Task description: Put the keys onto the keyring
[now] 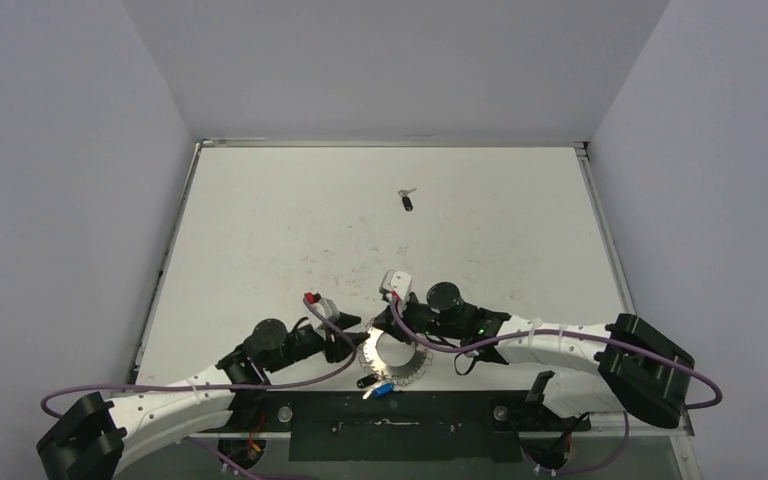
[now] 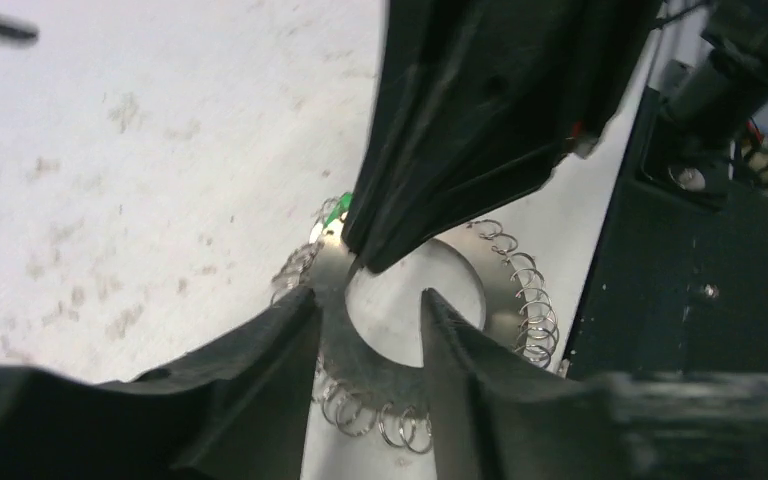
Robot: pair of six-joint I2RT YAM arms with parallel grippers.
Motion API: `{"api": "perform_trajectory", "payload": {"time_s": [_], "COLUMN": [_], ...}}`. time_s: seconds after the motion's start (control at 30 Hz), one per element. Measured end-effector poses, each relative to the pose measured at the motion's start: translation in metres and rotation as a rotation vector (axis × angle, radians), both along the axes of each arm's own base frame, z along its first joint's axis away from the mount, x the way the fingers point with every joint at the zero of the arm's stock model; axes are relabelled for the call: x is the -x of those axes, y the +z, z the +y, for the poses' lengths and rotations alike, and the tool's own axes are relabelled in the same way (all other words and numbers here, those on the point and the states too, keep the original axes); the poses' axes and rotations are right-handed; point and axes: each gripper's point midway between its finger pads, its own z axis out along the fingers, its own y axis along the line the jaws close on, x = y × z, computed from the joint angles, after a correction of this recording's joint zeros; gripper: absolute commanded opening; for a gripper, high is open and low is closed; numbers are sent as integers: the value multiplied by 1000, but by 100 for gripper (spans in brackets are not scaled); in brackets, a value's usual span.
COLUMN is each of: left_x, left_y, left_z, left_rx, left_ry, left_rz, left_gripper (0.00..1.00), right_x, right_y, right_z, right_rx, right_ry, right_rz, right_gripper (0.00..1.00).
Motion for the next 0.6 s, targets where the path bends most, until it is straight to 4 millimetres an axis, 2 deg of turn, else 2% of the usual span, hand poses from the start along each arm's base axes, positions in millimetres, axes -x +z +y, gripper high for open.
{"api": "perform_trajectory", "payload": {"time_s": [0.1, 0.17, 0.27, 0.3, 0.33, 0.4, 0.53, 0.6], "left_x": [-11, -18, -28, -29, -30, -31, -26, -22], "left_y": [-12, -19, -28, -31, -35, -45, -71, -84], "left_z": [12, 19, 31, 34, 37, 41, 48, 50], "left_rx": [-15, -26, -35, -40, -48, -67, -147, -188], "left_ry": [128, 215, 347, 384, 413, 468, 539, 560], "left_rz": [126, 208, 331, 369, 402, 472, 602, 660], "left_gripper": [60, 64, 66, 67, 68, 69, 70, 70], "right_x": [-6, -8, -15, -18, -21, -27, -35, -34], "right_y": [-1, 1, 6, 8, 9, 11, 15, 11], "right_z": [-13, -25, -52, -62, -71, -90, -121, -135], "right_rx": [17, 9, -25, -38, -53, -75, -111, -111], "right_ry": [-73, -130, -261, -307, -355, -449, -613, -686], "right_rz": [-3, -3, 3, 6, 16, 42, 118, 175], "right_gripper": [43, 61, 79, 91, 96, 100, 100, 100]}}
